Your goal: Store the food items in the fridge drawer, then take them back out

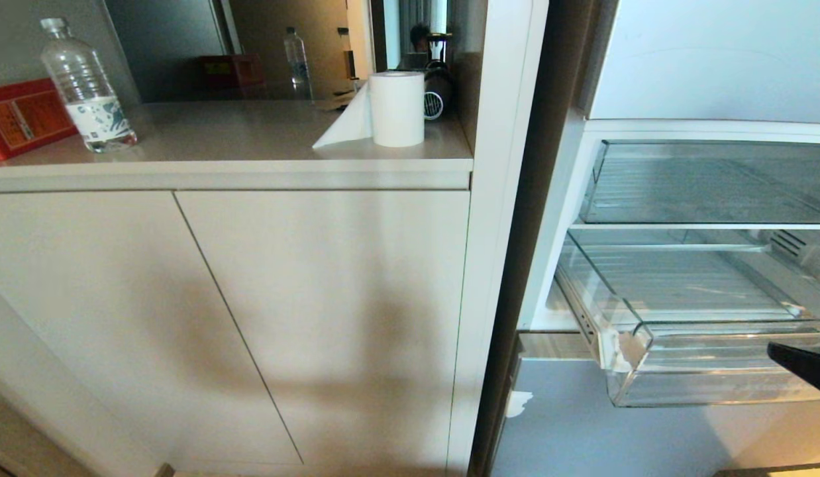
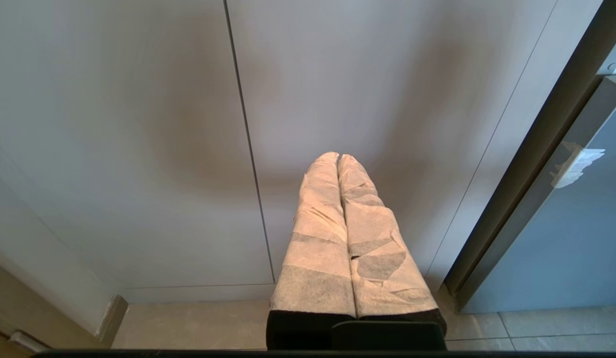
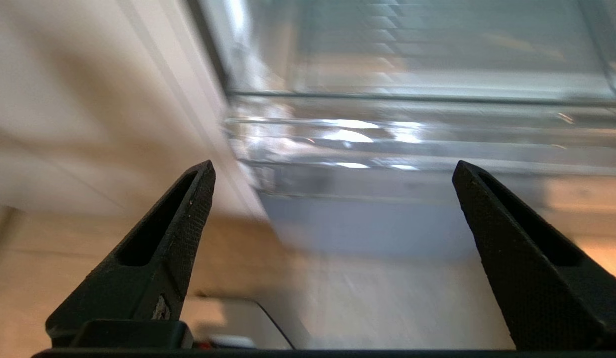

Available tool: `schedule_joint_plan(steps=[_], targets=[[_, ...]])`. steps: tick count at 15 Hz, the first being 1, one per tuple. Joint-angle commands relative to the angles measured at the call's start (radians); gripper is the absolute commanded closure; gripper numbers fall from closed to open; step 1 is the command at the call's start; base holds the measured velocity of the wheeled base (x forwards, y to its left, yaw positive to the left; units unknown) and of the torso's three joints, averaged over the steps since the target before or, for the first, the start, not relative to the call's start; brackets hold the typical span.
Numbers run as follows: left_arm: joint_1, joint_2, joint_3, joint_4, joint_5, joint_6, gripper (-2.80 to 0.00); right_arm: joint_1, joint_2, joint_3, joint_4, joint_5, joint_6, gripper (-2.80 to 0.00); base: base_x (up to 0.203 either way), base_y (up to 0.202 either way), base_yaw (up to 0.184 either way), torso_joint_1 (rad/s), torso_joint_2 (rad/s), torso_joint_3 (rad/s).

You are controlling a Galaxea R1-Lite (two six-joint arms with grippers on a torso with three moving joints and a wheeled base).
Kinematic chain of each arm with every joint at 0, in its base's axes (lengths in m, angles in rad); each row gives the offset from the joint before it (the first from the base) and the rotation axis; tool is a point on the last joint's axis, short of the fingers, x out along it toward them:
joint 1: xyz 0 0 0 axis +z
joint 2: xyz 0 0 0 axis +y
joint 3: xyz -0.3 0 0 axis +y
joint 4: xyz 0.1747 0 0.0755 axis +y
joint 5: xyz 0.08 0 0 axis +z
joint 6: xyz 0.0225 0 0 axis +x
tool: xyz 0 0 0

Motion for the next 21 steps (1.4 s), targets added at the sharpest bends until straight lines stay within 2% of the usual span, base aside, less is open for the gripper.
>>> schedule_joint_plan(steps=[1, 8, 10, 12, 15, 18, 21], targets=[[0.000, 0.000, 0.000, 0.000, 0.000, 0.000, 0.00, -0.060, 0.207, -0.078, 0.009, 0.001, -0.006, -2.80, 0.000, 0.000, 0.000, 0.000, 0.00, 0.000], [0.000, 0.000, 0.000, 0.000, 0.000, 0.000, 0.00, -0.145, 0.606, -0.317, 0.012, 0.037, -0.016, -2.80, 0.000, 0.000, 0.000, 0.000, 0.00, 0.000], [0.001, 0.000, 0.000, 0.000, 0.000, 0.000, 0.00, -0.189, 0.652, -0.340, 0.017, 0.105, -0.017, -2.80, 0.000, 0.000, 0.000, 0.000, 0.00, 0.000], [0.000, 0.000, 0.000, 0.000, 0.000, 0.000, 0.00, -0.224, 0.684, -0.342, 0.018, 0.118, -0.019, -2.80, 0.000, 0.000, 0.000, 0.000, 0.00, 0.000], [0.000, 0.000, 0.000, 0.000, 0.000, 0.000, 0.00, -0.267, 0.671, -0.335, 0.065, 0.166, -0.036, -2.80, 0.000, 0.000, 0.000, 0.000, 0.00, 0.000], [0.000, 0.000, 0.000, 0.000, 0.000, 0.000, 0.00, -0.300, 0.571, -0.327, 0.161, 0.230, -0.039, -2.80, 0.000, 0.000, 0.000, 0.000, 0.00, 0.000], [0.000, 0.000, 0.000, 0.000, 0.000, 0.000, 0.00, -0.308, 0.477, -0.284, 0.216, 0.239, -0.049, -2.80, 0.000, 0.000, 0.000, 0.000, 0.00, 0.000]])
